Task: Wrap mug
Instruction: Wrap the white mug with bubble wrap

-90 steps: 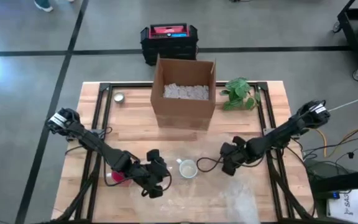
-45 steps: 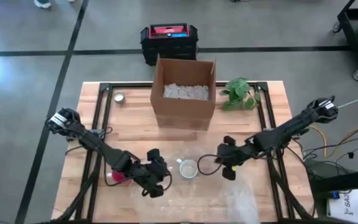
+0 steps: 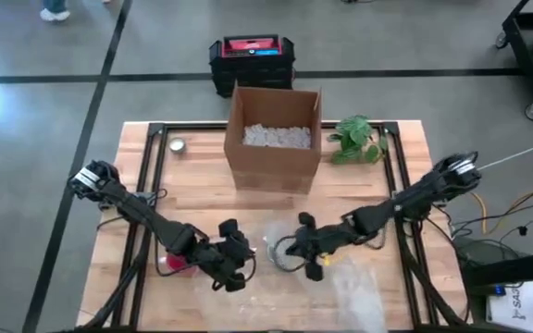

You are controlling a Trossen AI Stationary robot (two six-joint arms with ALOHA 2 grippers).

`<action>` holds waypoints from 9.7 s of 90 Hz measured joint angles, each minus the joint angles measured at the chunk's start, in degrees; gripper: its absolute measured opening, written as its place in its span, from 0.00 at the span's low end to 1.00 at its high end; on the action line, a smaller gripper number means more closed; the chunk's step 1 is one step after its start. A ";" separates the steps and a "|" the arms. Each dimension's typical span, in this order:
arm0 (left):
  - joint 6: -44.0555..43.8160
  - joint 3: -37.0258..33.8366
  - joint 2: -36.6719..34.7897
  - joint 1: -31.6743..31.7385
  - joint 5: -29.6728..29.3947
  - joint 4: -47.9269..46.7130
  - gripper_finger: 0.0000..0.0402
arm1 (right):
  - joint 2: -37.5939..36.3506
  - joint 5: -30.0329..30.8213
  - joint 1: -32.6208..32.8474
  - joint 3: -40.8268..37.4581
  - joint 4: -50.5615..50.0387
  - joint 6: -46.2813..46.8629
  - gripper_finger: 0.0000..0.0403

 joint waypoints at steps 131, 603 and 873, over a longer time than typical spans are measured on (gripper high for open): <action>3.04 0.02 12.12 7.17 3.57 18.36 0.05 | -6.51 10.01 0.97 4.56 -39.20 7.40 0.00; 2.97 -4.13 10.31 7.52 7.02 25.04 0.05 | 11.10 4.68 -2.05 27.91 -37.69 -9.31 0.00; 5.83 -3.69 12.62 7.82 6.50 31.29 0.05 | 9.14 -5.69 2.96 24.94 -41.73 -7.42 0.00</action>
